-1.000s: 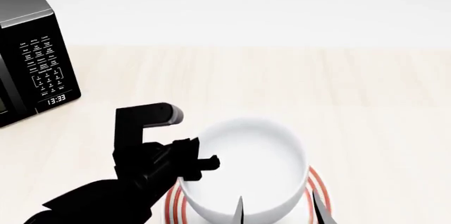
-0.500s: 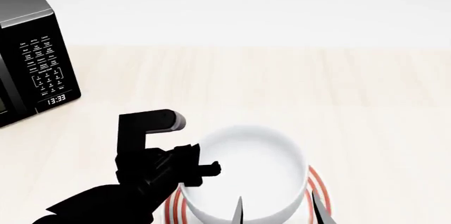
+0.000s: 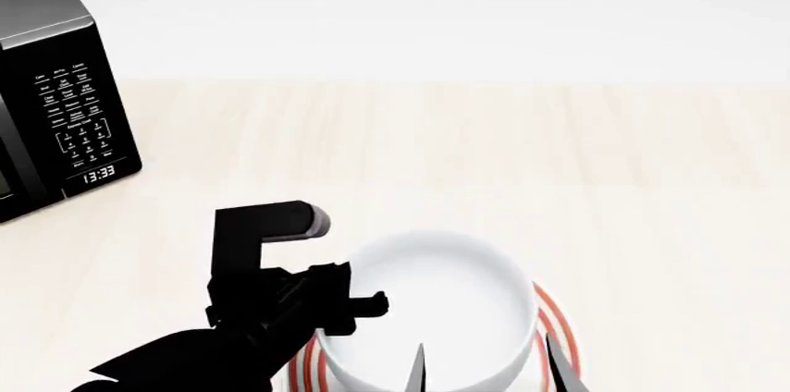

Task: Pick up the white bowl and put it on the plate.

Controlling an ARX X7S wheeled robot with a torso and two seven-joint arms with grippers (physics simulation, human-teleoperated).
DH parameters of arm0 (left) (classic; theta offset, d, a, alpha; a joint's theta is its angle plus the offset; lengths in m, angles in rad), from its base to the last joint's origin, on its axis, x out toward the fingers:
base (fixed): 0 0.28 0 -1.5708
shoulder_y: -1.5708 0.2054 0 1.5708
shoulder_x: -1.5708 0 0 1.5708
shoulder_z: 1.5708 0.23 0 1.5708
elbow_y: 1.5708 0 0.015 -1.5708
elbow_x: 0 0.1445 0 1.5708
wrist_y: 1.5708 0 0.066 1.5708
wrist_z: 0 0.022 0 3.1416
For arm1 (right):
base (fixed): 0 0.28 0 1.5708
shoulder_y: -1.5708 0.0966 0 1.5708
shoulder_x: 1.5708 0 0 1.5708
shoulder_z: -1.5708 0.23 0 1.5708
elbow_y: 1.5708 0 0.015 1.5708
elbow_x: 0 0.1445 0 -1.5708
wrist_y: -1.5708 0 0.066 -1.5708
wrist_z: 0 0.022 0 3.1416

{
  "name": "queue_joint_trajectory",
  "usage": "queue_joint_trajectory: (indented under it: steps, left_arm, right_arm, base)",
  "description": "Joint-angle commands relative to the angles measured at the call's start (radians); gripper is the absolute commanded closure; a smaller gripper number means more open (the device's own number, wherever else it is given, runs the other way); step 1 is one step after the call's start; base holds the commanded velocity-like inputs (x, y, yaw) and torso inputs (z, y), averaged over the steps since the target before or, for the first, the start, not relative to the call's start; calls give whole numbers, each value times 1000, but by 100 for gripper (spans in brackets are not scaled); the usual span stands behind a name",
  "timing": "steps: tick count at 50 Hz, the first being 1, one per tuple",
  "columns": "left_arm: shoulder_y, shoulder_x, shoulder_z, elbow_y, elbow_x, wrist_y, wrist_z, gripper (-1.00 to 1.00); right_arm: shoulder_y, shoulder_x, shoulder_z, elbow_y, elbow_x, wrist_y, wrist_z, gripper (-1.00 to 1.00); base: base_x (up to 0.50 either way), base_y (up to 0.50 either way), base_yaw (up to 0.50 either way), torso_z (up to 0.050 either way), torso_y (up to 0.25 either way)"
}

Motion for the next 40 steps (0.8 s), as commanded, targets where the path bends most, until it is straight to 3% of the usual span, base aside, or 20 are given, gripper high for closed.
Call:
queue_joint_trajectory:
  steps: [1, 15, 16, 28, 40]
  left_arm:
    - [-7, 8, -6, -18, 3, 11, 13, 100]
    - [-9, 10, 6, -31, 0, 4, 13, 100]
    - [-8, 8, 6, -29, 0, 3, 11, -100]
    - [8, -31, 23, 68, 6, -6, -23, -100]
    - [49, -197, 38, 449, 109, 56, -193, -100]
  right_arm:
    - [-1, 2, -2, 2, 0, -4, 1, -100]
    - [-2, 5, -5, -2, 0, -3, 5, -100]
    - [-2, 5, -5, -2, 0, -3, 5, -100]
    - [0, 7, -8, -5, -1, -2, 7, -100]
    - [0, 20, 2, -62, 1, 28, 23, -100]
  base:
    - [0, 0, 0, 0, 0]
    - [0, 0, 0, 0, 0]
    - [0, 0, 0, 0, 0]
    - [0, 0, 0, 0, 0]
    - [0, 0, 0, 0, 0]
